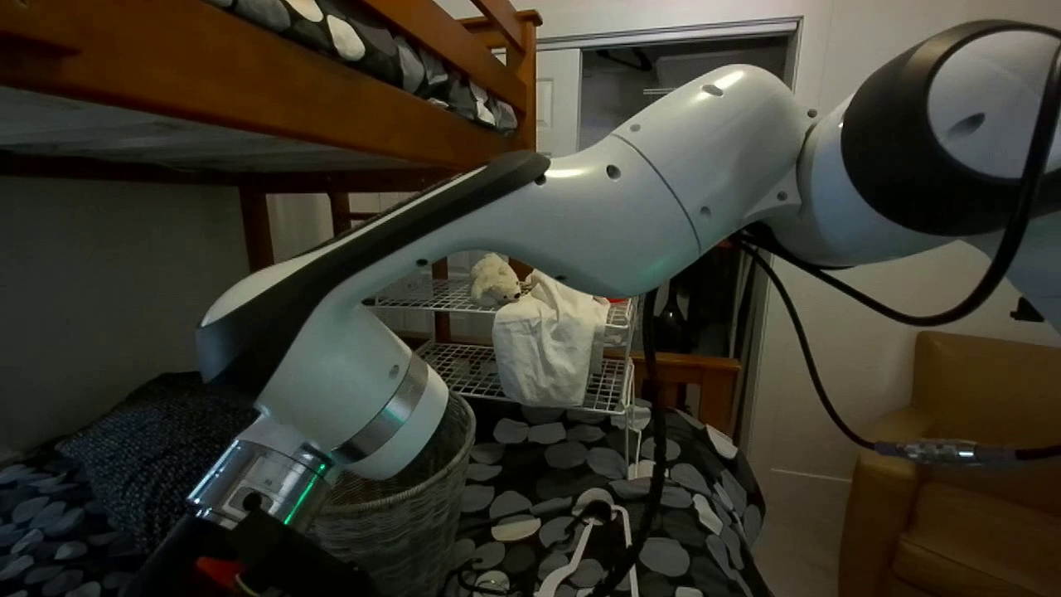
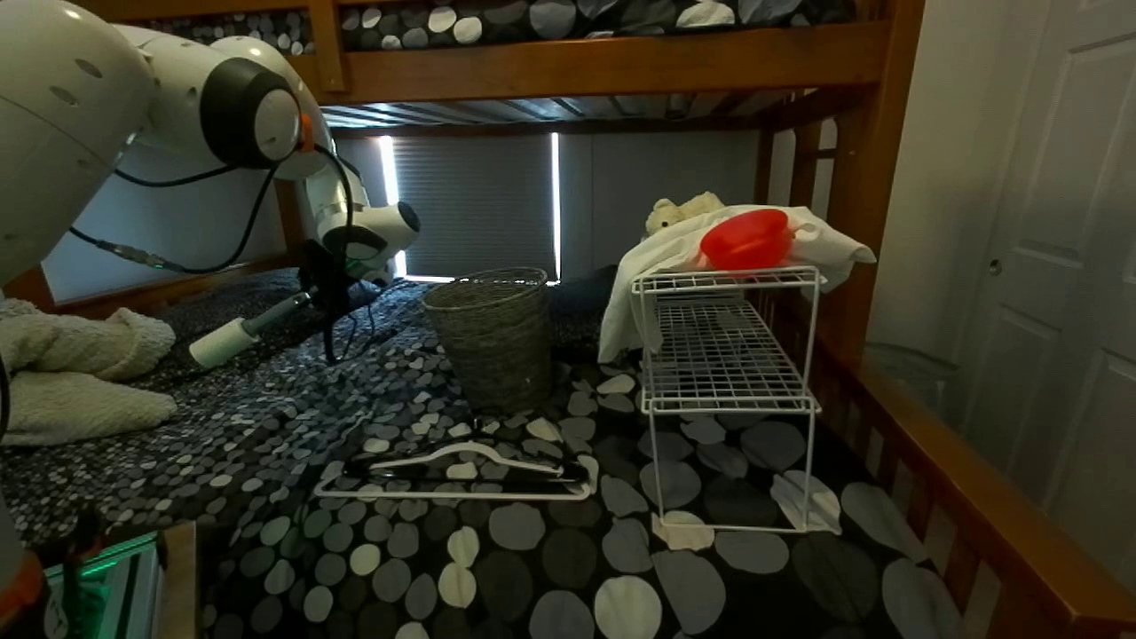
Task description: Remove the brush from the laundry basket and put it on the bed
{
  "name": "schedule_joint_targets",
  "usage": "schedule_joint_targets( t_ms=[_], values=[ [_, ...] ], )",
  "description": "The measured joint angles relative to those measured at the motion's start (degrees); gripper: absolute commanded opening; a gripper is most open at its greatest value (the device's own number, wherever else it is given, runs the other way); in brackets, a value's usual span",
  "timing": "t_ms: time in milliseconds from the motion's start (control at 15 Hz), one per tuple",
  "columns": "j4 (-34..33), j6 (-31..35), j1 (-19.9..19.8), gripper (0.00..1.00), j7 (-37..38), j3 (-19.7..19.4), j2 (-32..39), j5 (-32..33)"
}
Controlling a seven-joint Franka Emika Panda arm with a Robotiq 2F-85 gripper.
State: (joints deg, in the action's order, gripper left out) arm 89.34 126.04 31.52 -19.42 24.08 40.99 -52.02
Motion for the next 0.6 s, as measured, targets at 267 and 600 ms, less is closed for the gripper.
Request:
schedule_joint_targets(
  t_ms=[267,600],
  values=[
    [-1.8,7.0,1.9,0.65,7.4,1.4,4.6,-3.0],
    [-3.2,20.3,3.8,1.0,7.7,3.3,6.0,-5.3]
  ],
)
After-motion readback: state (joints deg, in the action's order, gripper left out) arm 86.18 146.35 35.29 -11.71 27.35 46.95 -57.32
